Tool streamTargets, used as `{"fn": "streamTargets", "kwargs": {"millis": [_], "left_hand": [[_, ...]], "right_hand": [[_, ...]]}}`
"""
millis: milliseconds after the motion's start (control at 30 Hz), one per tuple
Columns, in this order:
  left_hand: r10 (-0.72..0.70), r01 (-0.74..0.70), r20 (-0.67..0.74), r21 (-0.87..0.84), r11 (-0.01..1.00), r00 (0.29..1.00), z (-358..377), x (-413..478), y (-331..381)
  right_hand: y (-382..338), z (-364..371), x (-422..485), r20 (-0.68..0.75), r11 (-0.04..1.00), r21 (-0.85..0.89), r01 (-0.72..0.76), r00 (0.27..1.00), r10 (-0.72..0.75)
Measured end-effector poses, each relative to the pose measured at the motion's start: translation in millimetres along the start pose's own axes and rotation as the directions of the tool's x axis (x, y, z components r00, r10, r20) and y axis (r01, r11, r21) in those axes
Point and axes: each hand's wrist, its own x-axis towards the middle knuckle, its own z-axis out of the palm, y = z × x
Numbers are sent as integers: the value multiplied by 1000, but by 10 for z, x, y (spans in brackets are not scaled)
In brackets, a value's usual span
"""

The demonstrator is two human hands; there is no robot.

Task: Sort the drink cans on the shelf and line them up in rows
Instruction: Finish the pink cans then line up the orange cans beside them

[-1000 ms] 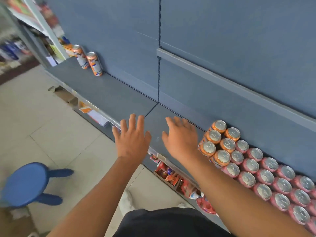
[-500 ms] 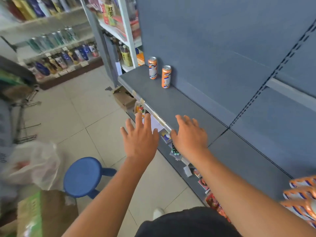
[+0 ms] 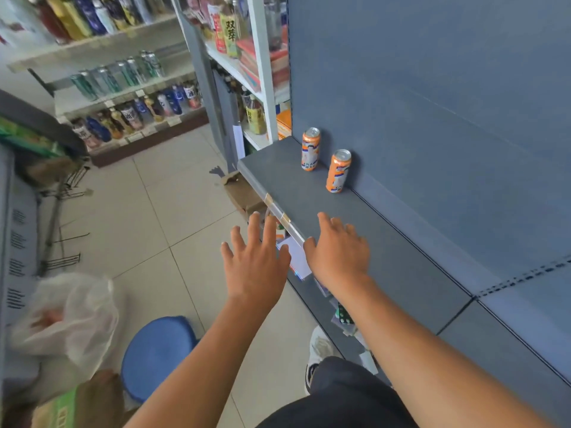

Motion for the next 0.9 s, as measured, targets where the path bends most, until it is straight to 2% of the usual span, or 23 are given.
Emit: {"fn": "streamTargets", "kwargs": {"millis": [200, 300, 567, 700, 900], "left_hand": [[42, -42, 14, 28, 999, 999, 122, 1150, 152], [67, -70, 74, 46, 996, 995, 187, 1654, 250], [186, -191, 164, 16, 982, 969, 529, 2781, 269], [310, -312, 251, -34, 950, 917, 780, 3375, 244], [445, -443, 355, -91, 892, 822, 1023, 4033, 152]], "right_hand": [[78, -67, 1080, 1, 995, -93, -19, 1000, 19], [102, -99, 1532, -10, 991, -132, -33, 999, 32], [66, 27, 2382, 42, 972, -124, -200, 978, 207], [22, 121, 2731, 31, 945, -84, -317, 947, 320], [-115, 317, 3053, 112, 836, 3, -549, 831, 545]]}}
